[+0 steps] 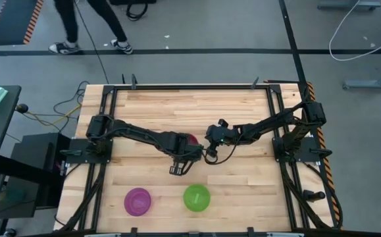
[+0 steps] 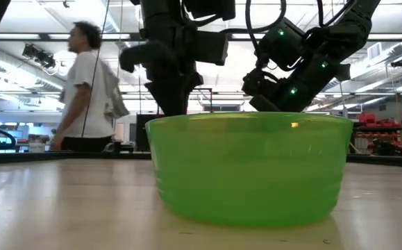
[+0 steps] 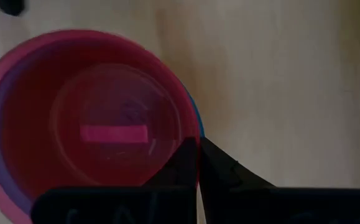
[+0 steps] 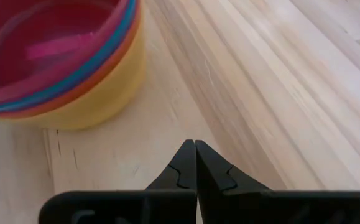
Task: Nest bowls inside each other
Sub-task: Stack the red bowl on top of the blue bowl, then stack the green bowl on top of the red bowl
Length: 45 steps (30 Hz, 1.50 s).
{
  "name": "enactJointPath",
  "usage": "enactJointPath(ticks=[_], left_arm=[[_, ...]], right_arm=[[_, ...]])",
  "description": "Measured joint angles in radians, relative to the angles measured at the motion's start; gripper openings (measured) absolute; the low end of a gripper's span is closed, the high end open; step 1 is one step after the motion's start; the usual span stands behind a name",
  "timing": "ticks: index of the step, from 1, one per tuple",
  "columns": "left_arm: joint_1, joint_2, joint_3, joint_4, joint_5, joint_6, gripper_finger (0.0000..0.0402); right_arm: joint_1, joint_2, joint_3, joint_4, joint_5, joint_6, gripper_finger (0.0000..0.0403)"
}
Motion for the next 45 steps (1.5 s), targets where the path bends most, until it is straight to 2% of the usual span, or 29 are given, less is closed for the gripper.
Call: enactJointPath(ticks=[4,9,16,24,36,45], left_arm=[[0.001,0.004,0.005,-0.003,-0.077,-0.001,0.0015],[0.001,0.006,0.006,0.002,-0.095,-0.005,0.0026],[-0.006,0.01,0.003,-0.009,-0.249,-0.027,0.0025],[-0.006,0.01,0.003,-0.006,-0.27,-0.027,0.0038],[-0.022,-0.015,0.003,-0.004,-0.339,-0.027,0.0069],[-0.032,-0.058,0.075,-0.052,-0.357,-0.035,0.009]], right_arm=[[0.0,0.0,0.0,-0.006,0.0,0.0,0.0],[0.0,0.0,-0.001,-0.015,0.0,0.0,0.0002],[0.0,0.0,-0.001,-0.015,0.0,0.001,0.0004],[0.0,-0.001,-0.001,-0.015,0.0,0.002,0.0022],[0.0,-0.001,-0.001,-0.016,0.0,0.002,0.0024],[0.0,-0.001,-0.001,-0.021,-0.007,0.002,0.0024]])
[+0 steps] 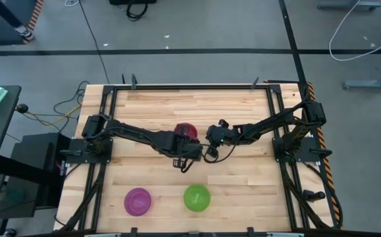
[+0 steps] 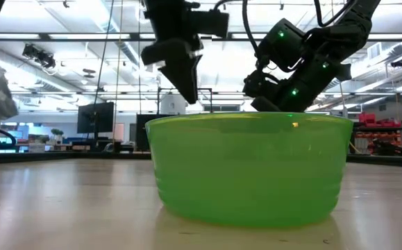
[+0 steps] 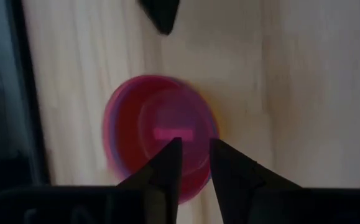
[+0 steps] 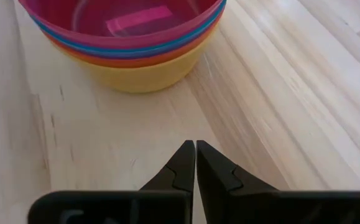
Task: Nest bowls inside each other
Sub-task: Stack the green bowl on top of the red bowl
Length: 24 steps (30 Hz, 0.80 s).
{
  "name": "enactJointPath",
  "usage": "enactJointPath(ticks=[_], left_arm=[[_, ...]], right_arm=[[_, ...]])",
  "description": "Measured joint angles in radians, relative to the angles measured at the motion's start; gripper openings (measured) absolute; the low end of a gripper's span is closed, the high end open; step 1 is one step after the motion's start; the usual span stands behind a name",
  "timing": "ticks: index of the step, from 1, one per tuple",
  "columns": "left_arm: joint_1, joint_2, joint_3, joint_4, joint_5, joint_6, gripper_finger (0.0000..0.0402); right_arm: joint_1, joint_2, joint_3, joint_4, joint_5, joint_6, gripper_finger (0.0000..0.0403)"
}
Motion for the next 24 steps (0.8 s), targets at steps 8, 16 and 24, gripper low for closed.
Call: enactJointPath(ticks=[8,16,24], left_arm=[[0.019,0.0,0.109,-0.278,-0.199,-0.103,0.0084],[0.093,-0.02,0.118,-0.403,-0.23,-0.163,0.0079],[0.203,-0.114,0.117,-0.484,-0.274,-0.233,0.0079]], right_arm=[[0.02,-0.023,0.0,-0.002,-0.117,0.068,0.0024],[0.123,-0.187,0.0,-0.042,-0.121,0.078,0.0024],[0.21,-0.357,0.0,-0.17,-0.12,0.154,0.0024]])
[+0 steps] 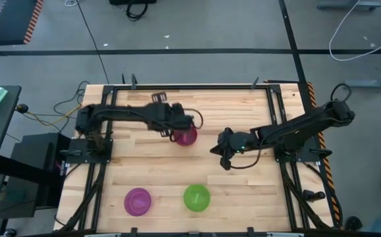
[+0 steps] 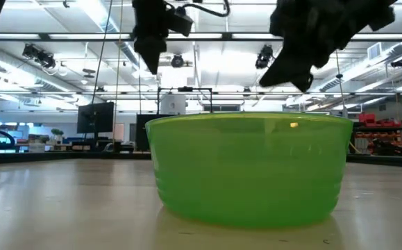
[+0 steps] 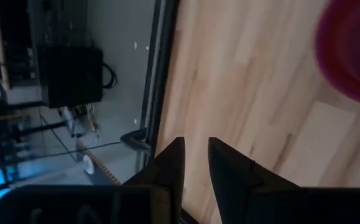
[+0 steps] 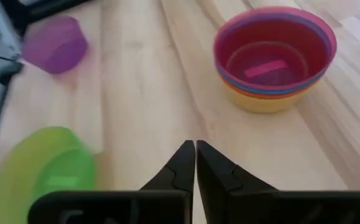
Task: Nest bowls inside each other
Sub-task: Stack the green bowl on top of the red bowl
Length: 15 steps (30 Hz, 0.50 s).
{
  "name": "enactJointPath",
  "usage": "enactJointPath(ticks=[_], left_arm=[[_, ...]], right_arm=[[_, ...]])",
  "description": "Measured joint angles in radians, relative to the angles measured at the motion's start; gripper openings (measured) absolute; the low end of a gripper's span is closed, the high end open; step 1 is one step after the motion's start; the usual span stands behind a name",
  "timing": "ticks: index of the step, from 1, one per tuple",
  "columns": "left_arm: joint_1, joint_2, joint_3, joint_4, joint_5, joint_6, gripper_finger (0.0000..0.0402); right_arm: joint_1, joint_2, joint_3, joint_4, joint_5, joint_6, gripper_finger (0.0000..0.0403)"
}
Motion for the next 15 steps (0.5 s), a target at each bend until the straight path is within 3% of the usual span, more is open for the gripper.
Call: enactJointPath(ticks=[10,15], left_arm=[[0.097,-0.182,0.0,-0.031,0.001,-0.049,0.0063],[0.107,-0.234,0.0,-0.039,0.001,-0.069,0.0057]], right_arm=[[0.102,-0.042,0.002,-0.041,-0.002,0.092,0.0024],[0.136,-0.014,0.066,-0.181,0.004,0.148,0.0024]])
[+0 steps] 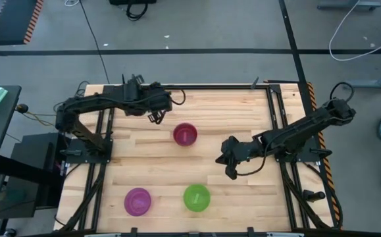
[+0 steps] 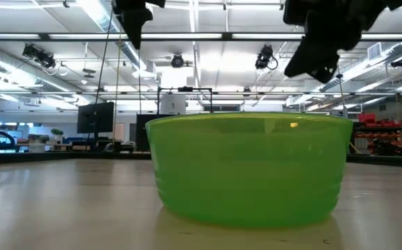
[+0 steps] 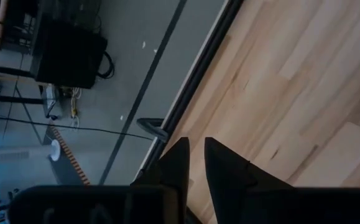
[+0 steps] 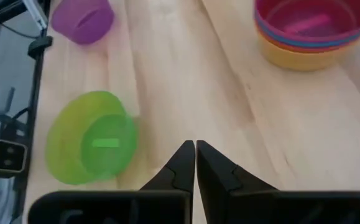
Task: Nest bowls inside each other
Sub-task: Stack the green bowl on top of the red bowl
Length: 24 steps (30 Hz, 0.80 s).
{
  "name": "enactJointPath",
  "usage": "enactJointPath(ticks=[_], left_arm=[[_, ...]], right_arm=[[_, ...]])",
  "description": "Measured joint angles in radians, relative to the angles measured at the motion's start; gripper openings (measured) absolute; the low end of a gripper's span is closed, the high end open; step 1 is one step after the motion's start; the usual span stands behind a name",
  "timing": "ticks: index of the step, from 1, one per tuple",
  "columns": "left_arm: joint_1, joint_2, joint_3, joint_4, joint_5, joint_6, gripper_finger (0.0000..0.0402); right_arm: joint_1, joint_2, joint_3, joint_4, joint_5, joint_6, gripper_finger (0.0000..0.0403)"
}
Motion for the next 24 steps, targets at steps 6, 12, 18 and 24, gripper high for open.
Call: enactJointPath(ticks=[6,12,18,24], left_arm=[[0.0,-0.024,-0.001,-0.04,0.002,-0.029,0.0056],[0.007,-0.024,-0.001,-0.085,0.0,-0.061,0.0058],[0.036,-0.024,-0.001,-0.098,-0.003,-0.075,0.0049],[0.054,-0.024,-0.001,-0.098,-0.003,-0.081,0.005]], right_arm=[[0.057,0.09,0.21,-0.195,0.036,-0.019,0.0024],[0.097,0.22,0.389,-0.401,0.065,0.002,0.0024],[0.139,0.34,0.474,-0.461,0.051,0.013,0.0024],[0.175,0.402,0.512,-0.473,0.003,0.034,0.0024]])
